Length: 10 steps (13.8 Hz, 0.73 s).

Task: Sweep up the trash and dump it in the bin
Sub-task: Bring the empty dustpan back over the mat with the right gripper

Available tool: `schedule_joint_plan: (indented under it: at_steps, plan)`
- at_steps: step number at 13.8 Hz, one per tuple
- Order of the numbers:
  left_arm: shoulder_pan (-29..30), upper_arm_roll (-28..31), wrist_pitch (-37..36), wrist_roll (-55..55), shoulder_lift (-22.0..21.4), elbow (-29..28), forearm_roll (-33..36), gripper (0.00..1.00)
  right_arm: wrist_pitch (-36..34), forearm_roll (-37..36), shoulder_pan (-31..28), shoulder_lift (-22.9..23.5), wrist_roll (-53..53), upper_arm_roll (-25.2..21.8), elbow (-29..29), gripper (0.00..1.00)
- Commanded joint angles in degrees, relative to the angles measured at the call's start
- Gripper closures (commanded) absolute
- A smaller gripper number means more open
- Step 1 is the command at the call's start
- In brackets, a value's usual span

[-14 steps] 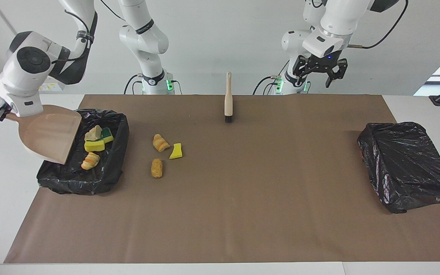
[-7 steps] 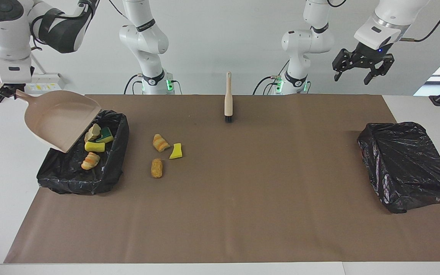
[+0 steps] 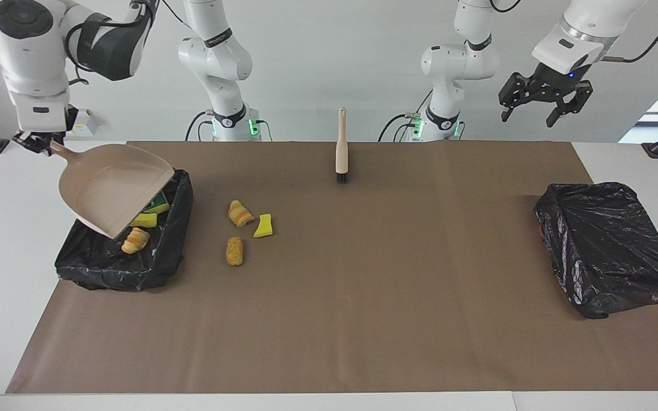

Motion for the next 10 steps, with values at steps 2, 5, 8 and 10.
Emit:
schedule_joint_plan:
  at_steps: [2, 5, 8, 10]
  plan:
    - [-2.5, 2.8, -2.2, 0.7, 1.1, 2.5, 1.0, 0.00, 4.7, 6.1, 9.8, 8.6, 27.7, -0.4, 2.3, 1.00]
    - [-2.4, 2.8, -2.0, 0.6, 1.3, 2.5, 1.2, 0.00, 7.7, 12.9, 16.1, 16.5, 46.5, -0.4, 7.5, 1.00]
    - [-1.9, 2.7, -1.6, 0.5, 1.7, 2.6, 1.1, 0.00, 9.9, 16.3, 23.1, 24.2, 64.4, -0.3, 13.8, 1.00]
    - [-1.6, 2.5, -1.3, 0.5, 2.7, 3.5, 0.8, 0.00, 14.0, 19.1, 26.4, 29.4, 74.4, -0.3, 17.4, 1.00]
